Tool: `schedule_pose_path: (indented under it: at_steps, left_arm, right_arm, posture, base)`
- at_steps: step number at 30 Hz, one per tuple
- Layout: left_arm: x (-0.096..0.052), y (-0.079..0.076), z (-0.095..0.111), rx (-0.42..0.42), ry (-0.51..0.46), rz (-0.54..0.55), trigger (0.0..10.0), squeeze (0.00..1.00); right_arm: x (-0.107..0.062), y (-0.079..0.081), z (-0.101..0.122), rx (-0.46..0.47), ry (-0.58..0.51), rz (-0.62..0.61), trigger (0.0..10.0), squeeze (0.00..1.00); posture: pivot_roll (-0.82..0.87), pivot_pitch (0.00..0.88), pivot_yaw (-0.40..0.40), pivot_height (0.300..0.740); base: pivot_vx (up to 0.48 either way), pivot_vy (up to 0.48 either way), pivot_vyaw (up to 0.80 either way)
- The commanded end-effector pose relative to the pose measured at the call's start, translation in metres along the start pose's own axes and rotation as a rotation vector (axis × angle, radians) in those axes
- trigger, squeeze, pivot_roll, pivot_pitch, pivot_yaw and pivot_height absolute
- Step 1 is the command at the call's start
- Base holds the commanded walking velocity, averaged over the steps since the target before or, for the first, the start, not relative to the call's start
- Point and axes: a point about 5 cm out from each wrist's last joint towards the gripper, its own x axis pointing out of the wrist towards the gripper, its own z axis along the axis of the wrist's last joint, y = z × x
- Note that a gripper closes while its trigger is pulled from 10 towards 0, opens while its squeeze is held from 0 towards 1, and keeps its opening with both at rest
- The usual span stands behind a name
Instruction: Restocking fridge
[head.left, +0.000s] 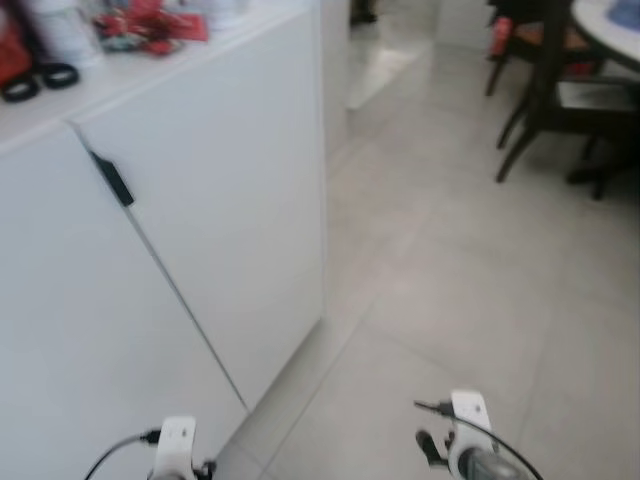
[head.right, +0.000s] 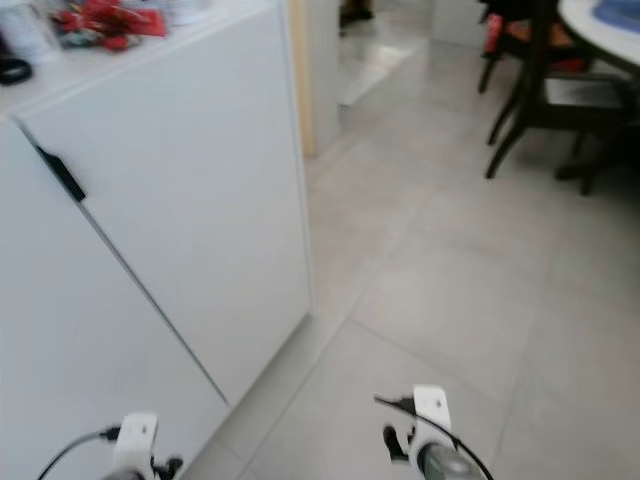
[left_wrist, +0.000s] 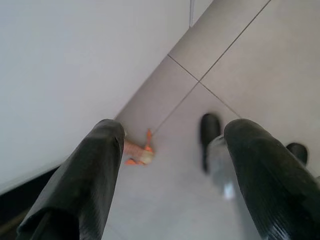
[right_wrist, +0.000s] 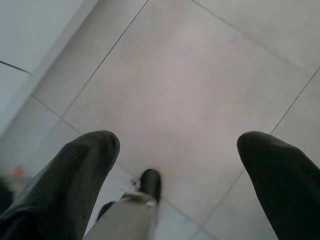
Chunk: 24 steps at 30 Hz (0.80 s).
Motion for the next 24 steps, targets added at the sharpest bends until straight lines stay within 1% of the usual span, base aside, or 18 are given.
schedule_pose_path:
  at_steps: [1,10,12,24]
  left_arm:
    - [-0.001,0.0056,-0.0067,-0.007,0.029,0.01,10.0,0.0]
    - [-0.0007,0.0047,-0.005,-0.024,0.024,0.012,10.0,0.0]
    - [-0.0007,0.0044,-0.0048,-0.03,0.024,0.012,10.0,0.0]
    - [-0.0005,0.0047,-0.0043,-0.04,0.027,0.013,10.0,0.0]
  right_arm:
    - [0.0013,0.0071,0.0013,-0.005,0.002,0.021,10.0,0.0]
    - [0.0013,0.0061,0.0038,-0.011,0.001,0.021,10.0,0.0]
    - [0.0012,0.0057,0.0047,-0.029,0.003,0.025,10.0,0.0]
    - [0.0013,0.0058,0.0059,-0.027,0.002,0.024,10.0,0.0]
  posture:
    - [-0.16,0.019,-0.007,0.74]
    - [-0.16,0.038,-0.02,0.74]
    - [-0.16,0.042,-0.023,0.74]
    - [-0.16,0.059,-0.024,0.74]
  base:
    - [0.0,0.0,0.8]
    - [0.0,0.0,0.8]
    - [0.0,0.0,0.8]
    - [0.0,0.0,0.8]
